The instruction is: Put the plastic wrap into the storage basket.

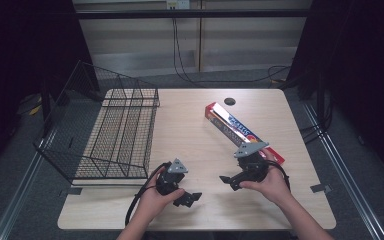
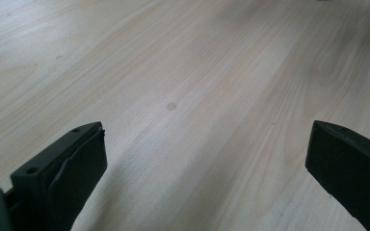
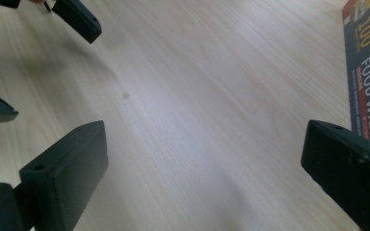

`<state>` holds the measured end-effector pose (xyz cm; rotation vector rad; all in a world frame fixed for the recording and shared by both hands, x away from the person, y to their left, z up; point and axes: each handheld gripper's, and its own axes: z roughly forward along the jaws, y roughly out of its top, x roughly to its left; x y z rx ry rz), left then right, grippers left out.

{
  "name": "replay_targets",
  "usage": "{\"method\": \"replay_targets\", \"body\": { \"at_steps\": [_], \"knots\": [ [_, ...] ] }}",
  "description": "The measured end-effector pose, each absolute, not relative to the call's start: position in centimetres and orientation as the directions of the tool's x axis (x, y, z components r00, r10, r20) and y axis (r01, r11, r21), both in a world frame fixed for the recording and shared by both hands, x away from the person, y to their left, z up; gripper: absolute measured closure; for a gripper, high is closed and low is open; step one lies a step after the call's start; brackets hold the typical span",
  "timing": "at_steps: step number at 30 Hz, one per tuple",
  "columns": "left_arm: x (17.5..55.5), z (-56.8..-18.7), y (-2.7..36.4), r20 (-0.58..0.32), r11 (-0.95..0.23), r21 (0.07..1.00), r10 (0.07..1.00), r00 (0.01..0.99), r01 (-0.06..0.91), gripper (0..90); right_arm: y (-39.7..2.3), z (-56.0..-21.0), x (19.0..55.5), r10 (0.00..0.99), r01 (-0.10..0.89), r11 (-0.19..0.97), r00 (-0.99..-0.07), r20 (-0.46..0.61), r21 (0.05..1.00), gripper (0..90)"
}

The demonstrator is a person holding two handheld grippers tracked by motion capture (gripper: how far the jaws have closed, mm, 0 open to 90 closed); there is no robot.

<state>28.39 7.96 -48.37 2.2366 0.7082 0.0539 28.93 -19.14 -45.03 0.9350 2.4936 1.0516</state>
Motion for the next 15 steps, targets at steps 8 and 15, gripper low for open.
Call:
{"method": "replay_targets", "body": {
  "at_steps": [8,15],
  "knots": [
    [28.6,-48.2,8.1,-0.196,-0.542,0.685,0.506,0.84,0.486,1.0,-18.6,-44.7,30.3,0.665,0.463,0.5,-0.746,0.017,0.732,4.8],
    [29.1,-48.0,7.4,-0.203,-0.544,0.694,0.481,0.853,0.472,1.0,-18.1,-43.6,31.9,0.672,0.48,0.52,-0.741,0.009,0.706,5.8]
  ]
}}
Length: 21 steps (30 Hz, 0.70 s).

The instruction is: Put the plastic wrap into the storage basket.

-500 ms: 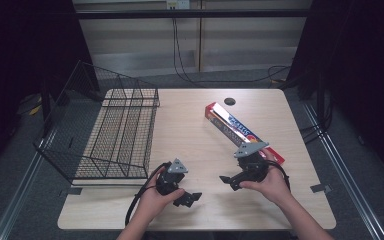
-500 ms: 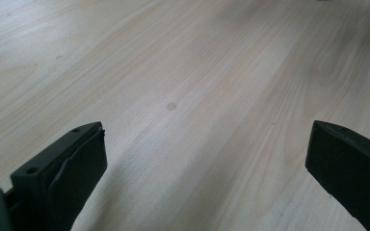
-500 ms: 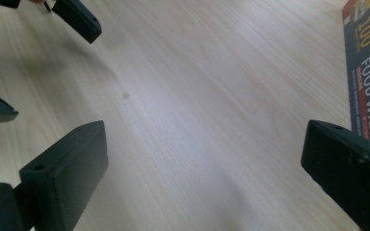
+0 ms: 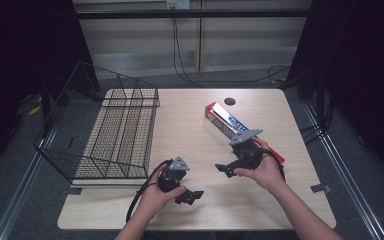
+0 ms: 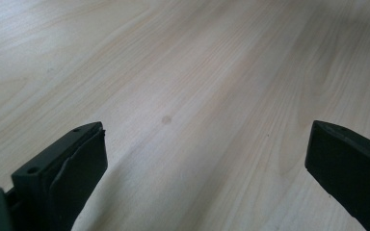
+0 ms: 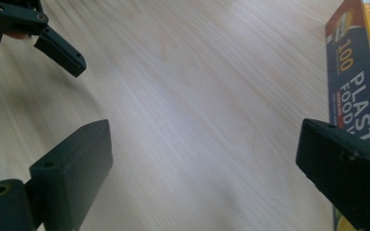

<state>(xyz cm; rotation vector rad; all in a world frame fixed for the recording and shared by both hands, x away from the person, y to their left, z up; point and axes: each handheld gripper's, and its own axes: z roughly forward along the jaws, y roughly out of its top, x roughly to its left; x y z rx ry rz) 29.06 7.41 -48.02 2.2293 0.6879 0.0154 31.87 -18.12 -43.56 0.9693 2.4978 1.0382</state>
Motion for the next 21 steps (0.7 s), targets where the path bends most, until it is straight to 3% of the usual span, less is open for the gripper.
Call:
{"method": "replay_targets", "body": {
  "at_steps": [21],
  "knots": [
    [29.0,-47.8,7.3,-0.195,-0.562,0.694,0.455,0.869,0.45,1.5,-19.8,-42.3,37.5,0.747,0.577,0.508,-0.665,0.007,0.64,10.0]
  ]
}}
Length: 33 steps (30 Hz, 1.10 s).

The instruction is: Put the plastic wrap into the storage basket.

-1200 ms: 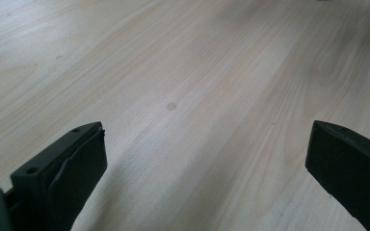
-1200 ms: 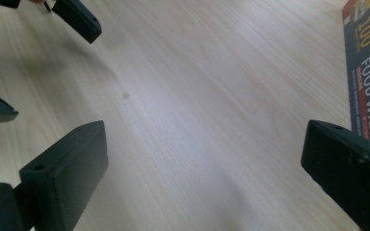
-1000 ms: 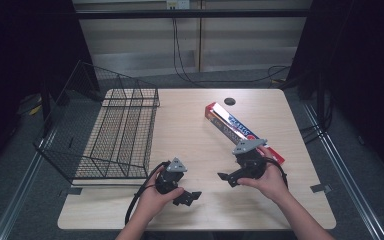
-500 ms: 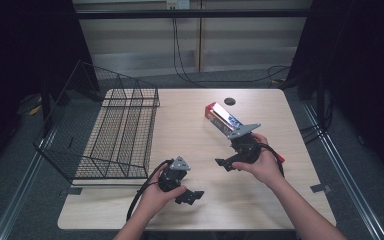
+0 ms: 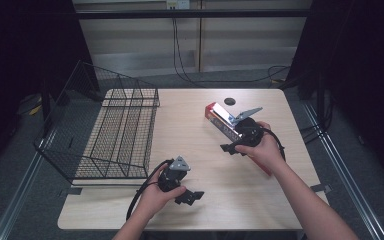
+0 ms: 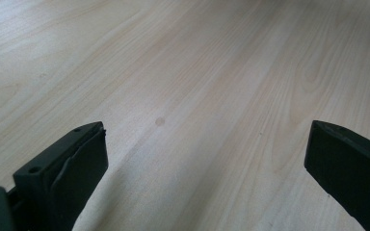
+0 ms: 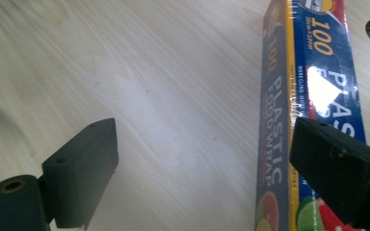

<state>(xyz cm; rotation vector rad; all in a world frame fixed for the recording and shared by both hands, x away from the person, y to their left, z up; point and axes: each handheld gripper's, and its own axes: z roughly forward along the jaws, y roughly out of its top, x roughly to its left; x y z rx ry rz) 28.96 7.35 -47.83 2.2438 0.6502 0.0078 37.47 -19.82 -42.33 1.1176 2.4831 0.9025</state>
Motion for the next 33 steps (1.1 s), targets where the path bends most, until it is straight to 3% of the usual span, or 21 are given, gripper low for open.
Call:
{"method": "replay_targets", "body": {
  "at_steps": [6,33],
  "knots": [
    [29.0,-48.0,7.2,-0.194,-0.574,0.685,0.45,0.872,0.449,1.5,-19.8,-42.5,38.6,0.737,0.587,0.546,-0.675,-0.011,0.598,10.2],
    [28.9,-48.2,7.0,-0.196,-0.588,0.68,0.43,0.881,0.438,1.7,-23.0,-43.3,41.1,0.814,0.701,0.483,-0.58,0.025,0.525,10.4]
  ]
}}
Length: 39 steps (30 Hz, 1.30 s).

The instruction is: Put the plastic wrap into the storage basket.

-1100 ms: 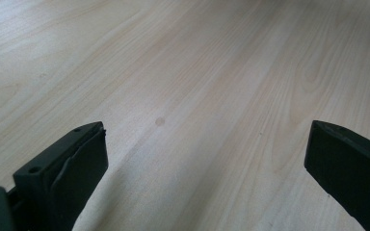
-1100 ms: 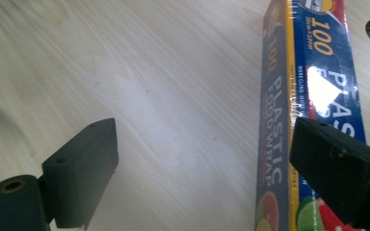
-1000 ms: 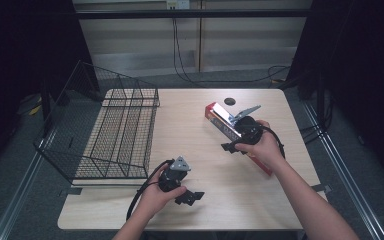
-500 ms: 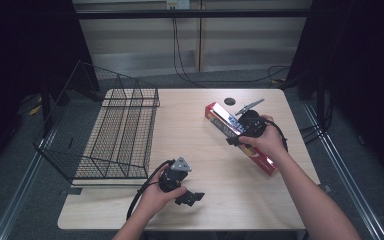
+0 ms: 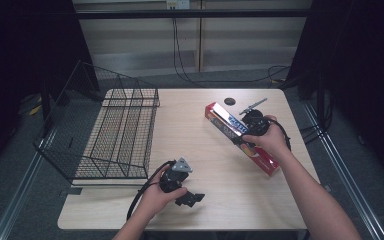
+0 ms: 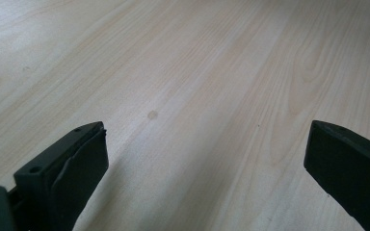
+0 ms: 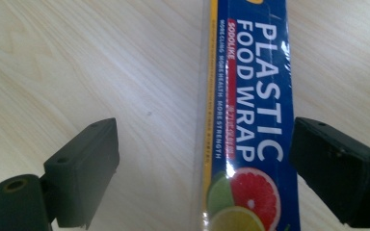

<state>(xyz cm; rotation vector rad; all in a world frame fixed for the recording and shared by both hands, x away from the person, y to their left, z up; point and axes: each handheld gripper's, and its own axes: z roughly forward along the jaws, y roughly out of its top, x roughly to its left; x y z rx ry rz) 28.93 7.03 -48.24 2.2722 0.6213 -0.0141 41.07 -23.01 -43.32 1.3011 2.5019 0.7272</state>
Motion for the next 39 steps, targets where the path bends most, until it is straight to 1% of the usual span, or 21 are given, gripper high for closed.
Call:
{"method": "replay_targets", "body": {
  "at_steps": [4,11,19,21,26,31,39],
  "knots": [
    [28.9,-48.3,7.0,-0.197,-0.589,0.68,0.428,0.882,0.438,1.7,-23.6,-43.7,41.4,0.819,0.713,0.489,-0.573,0.016,0.502,10.5],
    [28.9,-48.3,7.0,-0.192,-0.608,0.664,0.425,0.885,0.436,1.8,-23.9,-44.2,41.5,0.827,0.728,0.483,-0.562,0.021,0.487,10.8],
    [29.0,-48.4,6.9,-0.188,-0.618,0.658,0.418,0.889,0.43,1.8,-24.3,-44.8,41.6,0.828,0.748,0.486,-0.56,0.037,0.452,14.2],
    [29.0,-48.5,6.8,-0.194,-0.611,0.663,0.417,0.888,0.432,1.8,-24.4,-44.9,41.7,0.838,0.763,0.473,-0.544,0.043,0.44,14.1],
    [29.0,-48.5,6.8,-0.193,-0.609,0.666,0.417,0.888,0.431,1.8,-24.7,-45.0,41.8,0.837,0.767,0.475,-0.545,0.047,0.431,14.5],
    [29.0,-48.4,6.8,-0.188,-0.627,0.65,0.415,0.89,0.43,1.8,-24.8,-45.2,41.8,0.839,0.775,0.472,-0.541,0.055,0.42,15.5],
    [29.0,-48.4,6.8,-0.192,-0.628,0.648,0.413,0.89,0.431,1.8,-24.6,-45.6,41.8,0.843,0.788,0.477,-0.536,0.052,0.39,19.2]
  ]
}}
